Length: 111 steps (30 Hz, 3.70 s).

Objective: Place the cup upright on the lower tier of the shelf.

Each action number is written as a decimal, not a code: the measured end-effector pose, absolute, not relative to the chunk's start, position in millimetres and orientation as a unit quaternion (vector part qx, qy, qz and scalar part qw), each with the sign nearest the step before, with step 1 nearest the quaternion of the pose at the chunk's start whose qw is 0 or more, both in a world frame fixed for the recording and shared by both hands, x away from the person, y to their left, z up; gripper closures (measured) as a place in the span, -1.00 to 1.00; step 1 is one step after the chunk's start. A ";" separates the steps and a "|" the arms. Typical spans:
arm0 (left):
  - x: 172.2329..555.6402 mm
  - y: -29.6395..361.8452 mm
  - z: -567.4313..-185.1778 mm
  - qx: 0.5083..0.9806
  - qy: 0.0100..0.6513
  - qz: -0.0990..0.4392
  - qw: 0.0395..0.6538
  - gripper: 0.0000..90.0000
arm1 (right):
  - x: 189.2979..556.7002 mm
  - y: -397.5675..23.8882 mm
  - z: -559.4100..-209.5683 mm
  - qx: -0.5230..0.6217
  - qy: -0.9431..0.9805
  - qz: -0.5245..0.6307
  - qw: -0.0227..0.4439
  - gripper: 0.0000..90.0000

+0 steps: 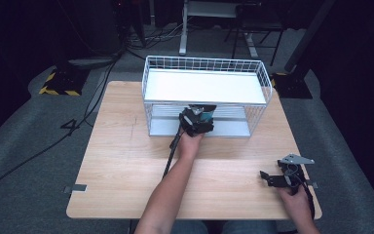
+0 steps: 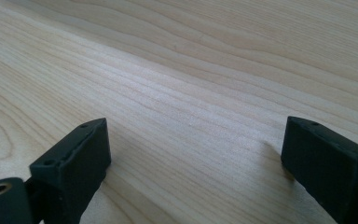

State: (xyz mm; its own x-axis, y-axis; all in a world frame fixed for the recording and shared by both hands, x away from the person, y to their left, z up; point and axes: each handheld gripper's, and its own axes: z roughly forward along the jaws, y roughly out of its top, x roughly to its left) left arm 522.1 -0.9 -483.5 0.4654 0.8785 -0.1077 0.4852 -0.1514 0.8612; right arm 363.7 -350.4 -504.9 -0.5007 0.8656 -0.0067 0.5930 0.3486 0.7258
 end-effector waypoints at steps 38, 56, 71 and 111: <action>424.8 78.3 -433.0 0.733 0.443 0.177 0.485 -0.83 | 366.3 -348.9 -504.9 0.454 0.798 0.343 0.197 -0.81; 366.2 102.2 -408.0 0.755 0.398 0.170 0.493 -0.77 | 366.9 -347.5 -504.8 0.452 0.800 0.342 0.195 -0.82; 316.3 147.5 -411.4 0.778 0.371 0.169 0.479 -0.77 | 367.5 -342.8 -505.0 0.446 0.804 0.343 0.194 -0.83; 310.6 172.9 -497.4 0.828 0.426 0.116 0.345 -0.75 | 368.4 -340.7 -504.9 0.446 0.804 0.342 0.195 -0.83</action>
